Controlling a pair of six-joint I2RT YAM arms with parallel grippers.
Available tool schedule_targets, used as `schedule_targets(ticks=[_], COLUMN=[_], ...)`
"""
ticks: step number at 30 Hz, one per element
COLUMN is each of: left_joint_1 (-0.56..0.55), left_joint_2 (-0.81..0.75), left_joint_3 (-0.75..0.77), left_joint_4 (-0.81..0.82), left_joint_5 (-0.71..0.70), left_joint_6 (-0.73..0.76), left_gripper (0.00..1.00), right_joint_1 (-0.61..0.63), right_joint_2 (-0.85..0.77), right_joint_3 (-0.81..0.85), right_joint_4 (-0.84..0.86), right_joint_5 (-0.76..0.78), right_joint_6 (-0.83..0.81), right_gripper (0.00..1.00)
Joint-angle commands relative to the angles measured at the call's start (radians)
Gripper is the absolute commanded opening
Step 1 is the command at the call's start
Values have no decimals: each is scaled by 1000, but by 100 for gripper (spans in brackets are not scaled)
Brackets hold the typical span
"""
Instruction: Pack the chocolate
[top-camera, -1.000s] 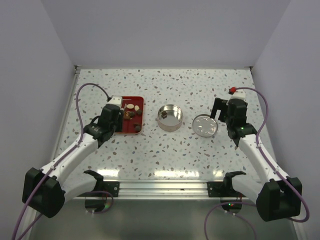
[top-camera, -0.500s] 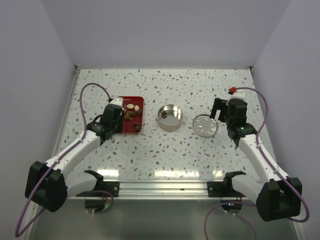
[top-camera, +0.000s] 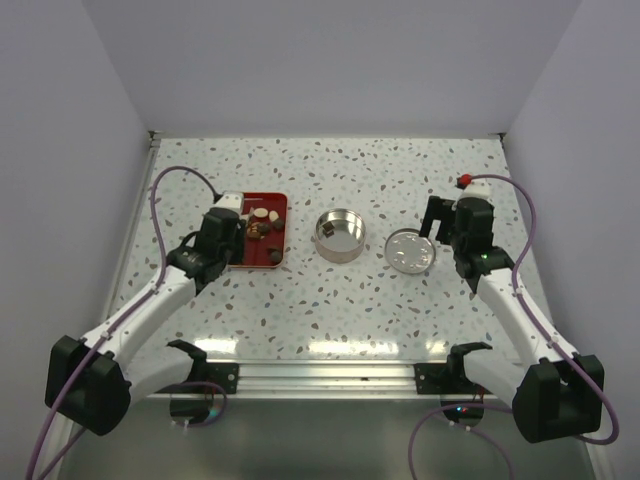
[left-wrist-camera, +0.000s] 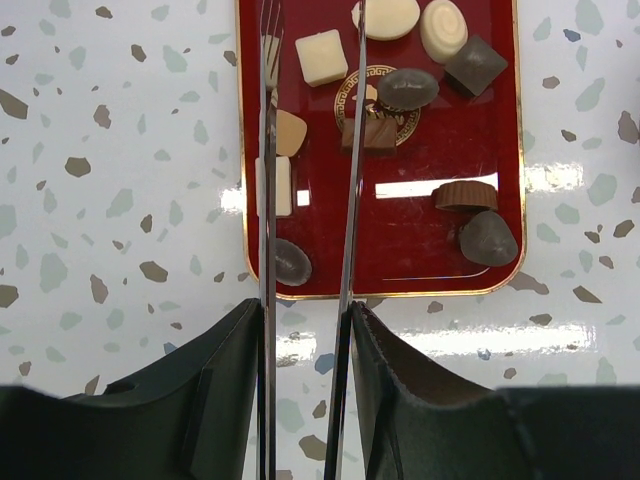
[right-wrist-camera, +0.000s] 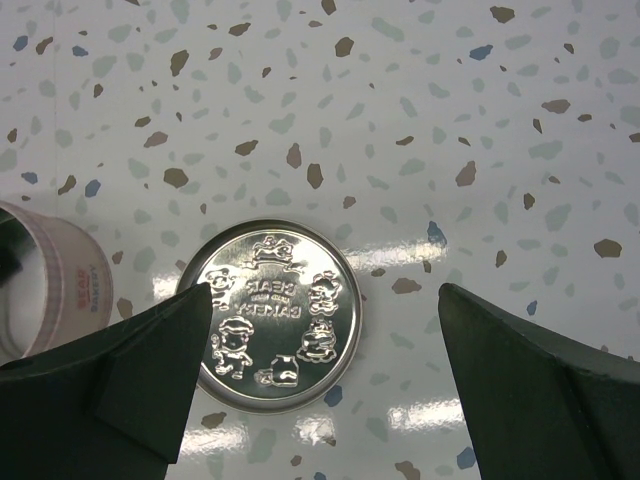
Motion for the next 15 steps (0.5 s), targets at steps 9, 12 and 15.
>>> schedule_targets(ticks=[9, 12, 15], left_joint_1=[9, 9, 11], left_joint_2=[52, 69, 69], left_joint_3=[14, 18, 15], left_joint_4=[29, 24, 36], left_joint_5=[11, 11, 16], left_joint_6=[-13, -16, -14], left_gripper=[45, 45, 45], right_joint_1=[1, 3, 1], right_joint_2=[-12, -12, -12], right_joint_3=[35, 35, 33], right_joint_4=[-3, -3, -3], right_joint_5=[2, 2, 2], right_joint_6=[2, 2, 2], right_gripper=[99, 99, 99])
